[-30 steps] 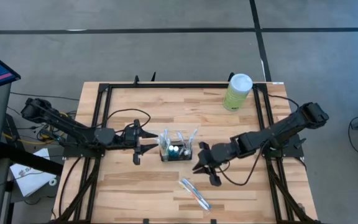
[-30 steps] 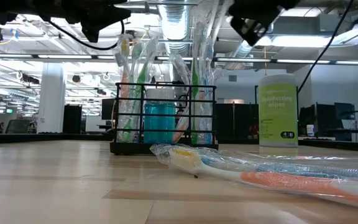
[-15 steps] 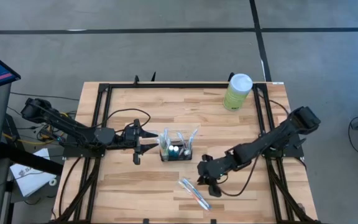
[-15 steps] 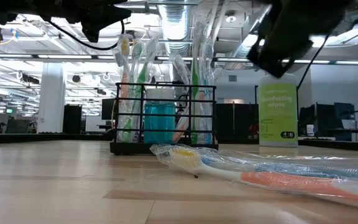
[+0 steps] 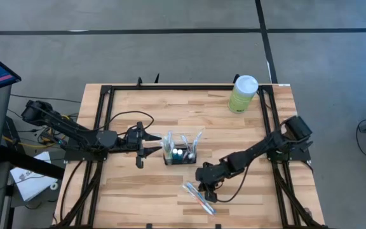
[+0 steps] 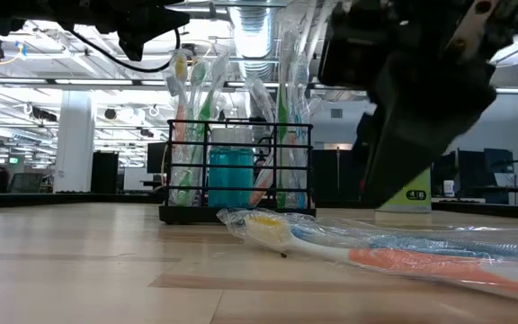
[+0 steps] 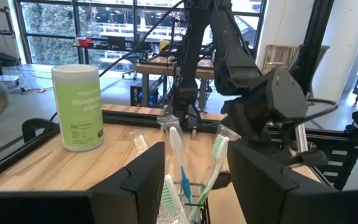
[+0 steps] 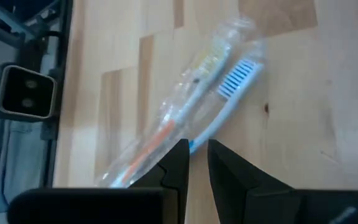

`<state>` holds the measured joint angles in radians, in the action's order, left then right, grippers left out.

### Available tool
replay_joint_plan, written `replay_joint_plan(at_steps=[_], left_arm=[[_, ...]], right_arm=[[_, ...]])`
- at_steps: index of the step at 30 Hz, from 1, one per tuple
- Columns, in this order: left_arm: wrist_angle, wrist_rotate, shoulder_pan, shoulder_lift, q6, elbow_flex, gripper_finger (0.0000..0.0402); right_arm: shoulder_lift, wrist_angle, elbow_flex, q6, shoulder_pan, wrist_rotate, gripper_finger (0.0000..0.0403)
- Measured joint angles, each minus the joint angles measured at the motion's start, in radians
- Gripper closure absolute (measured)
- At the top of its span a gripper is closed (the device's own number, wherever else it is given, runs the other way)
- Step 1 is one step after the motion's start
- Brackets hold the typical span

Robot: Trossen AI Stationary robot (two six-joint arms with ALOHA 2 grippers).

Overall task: Pick & Place toothbrushing station
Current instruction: Put the blue toothbrush into the mesh

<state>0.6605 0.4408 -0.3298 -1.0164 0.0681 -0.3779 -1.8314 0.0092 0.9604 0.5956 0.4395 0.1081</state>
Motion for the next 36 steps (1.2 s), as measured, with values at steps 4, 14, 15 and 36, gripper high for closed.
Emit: replay_joint_plan(at_steps=[4, 14, 15, 36], left_arm=[[0.000, 0.000, 0.000, 0.000, 0.000, 0.000, 0.0234], [0.000, 0.000, 0.000, 0.000, 0.000, 0.000, 0.0234], [0.000, 0.000, 0.000, 0.000, 0.000, 0.000, 0.0234], [-0.001, 0.000, 0.000, 0.000, 0.000, 0.000, 0.0234]], right_arm=[[-0.042, 0.045, 0.000, 0.019, -0.012, 0.038, 0.0351], [-0.069, 0.098, 0.000, 0.018, -0.029, 0.104, 0.0351], [-0.069, 0.099, 0.000, 0.018, -0.030, 0.109, 0.0351], [-0.089, 0.111, 0.001, 0.046, -0.056, 0.129, 0.0267]])
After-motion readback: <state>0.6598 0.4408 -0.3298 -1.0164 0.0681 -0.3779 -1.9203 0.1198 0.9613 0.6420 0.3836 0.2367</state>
